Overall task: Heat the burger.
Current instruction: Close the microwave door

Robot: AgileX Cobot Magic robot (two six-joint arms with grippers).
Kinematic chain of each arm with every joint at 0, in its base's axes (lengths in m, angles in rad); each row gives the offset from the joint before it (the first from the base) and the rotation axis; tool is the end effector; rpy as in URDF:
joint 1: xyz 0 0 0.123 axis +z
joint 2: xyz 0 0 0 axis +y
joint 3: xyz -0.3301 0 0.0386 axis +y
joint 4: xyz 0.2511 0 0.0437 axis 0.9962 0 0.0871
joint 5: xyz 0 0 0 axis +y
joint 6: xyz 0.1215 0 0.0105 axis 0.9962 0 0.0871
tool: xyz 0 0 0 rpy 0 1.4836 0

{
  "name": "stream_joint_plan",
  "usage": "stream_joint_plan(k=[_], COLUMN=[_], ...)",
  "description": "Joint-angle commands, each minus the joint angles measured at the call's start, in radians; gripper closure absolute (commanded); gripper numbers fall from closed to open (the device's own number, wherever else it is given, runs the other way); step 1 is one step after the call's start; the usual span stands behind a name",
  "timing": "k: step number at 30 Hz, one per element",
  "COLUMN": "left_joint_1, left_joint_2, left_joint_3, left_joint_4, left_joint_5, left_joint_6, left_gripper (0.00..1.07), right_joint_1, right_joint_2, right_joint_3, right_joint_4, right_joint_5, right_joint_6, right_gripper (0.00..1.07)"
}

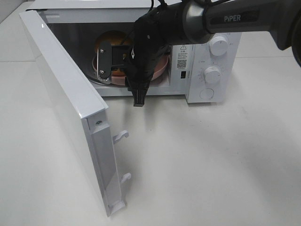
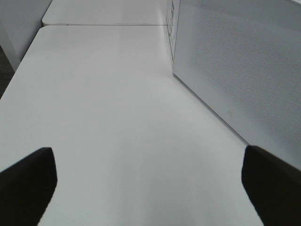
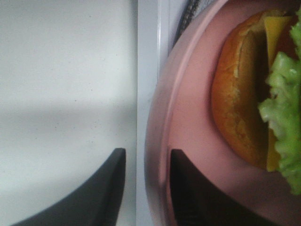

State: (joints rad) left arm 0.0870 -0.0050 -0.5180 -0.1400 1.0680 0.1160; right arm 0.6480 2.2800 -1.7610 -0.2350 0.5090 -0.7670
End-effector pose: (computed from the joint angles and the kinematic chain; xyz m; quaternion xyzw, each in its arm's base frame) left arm -0.0244 -0.0171 0.2701 0.0160 0.8469 -0.0161 0.5313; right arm 0.4520 0.3248 0.1646 -0.6742 0.6659 -0.1042 0.3020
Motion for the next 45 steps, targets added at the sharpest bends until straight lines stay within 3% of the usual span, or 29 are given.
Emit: stream_joint_plan(k=[1,18,24,45], left_joint_1=[0.001,0.001,0.001,0.001], left_joint_2=[-0.014,-0.014,-0.014,-0.014], left_joint_3=[0.002,0.002,0.002,0.002], left_joint_4=[-0.001,-0.001,-0.001,-0.001], left_joint_5=[0.002,0.002,0.002,0.002], left_joint_6=[-0.004,-0.004,-0.004,-0.004], left_gripper=[0.06,0.06,0.06,0.06], right_joint_1=[-0.005,-0.002,-0.002,-0.002], right_joint_2=[-0.012,-0.033,-0.094,-0.386], right_joint_3=[-0.006,0.003,0.117,0.508], right_joint_4=[-0.005,-0.025,-0.052,-0.083], right_joint_5=[0.009,0.022,-0.030,-0.168], right_joint_6=[0.047,0.112,0.113,0.092], right_gripper=[0.62,0.45,0.28,0.31])
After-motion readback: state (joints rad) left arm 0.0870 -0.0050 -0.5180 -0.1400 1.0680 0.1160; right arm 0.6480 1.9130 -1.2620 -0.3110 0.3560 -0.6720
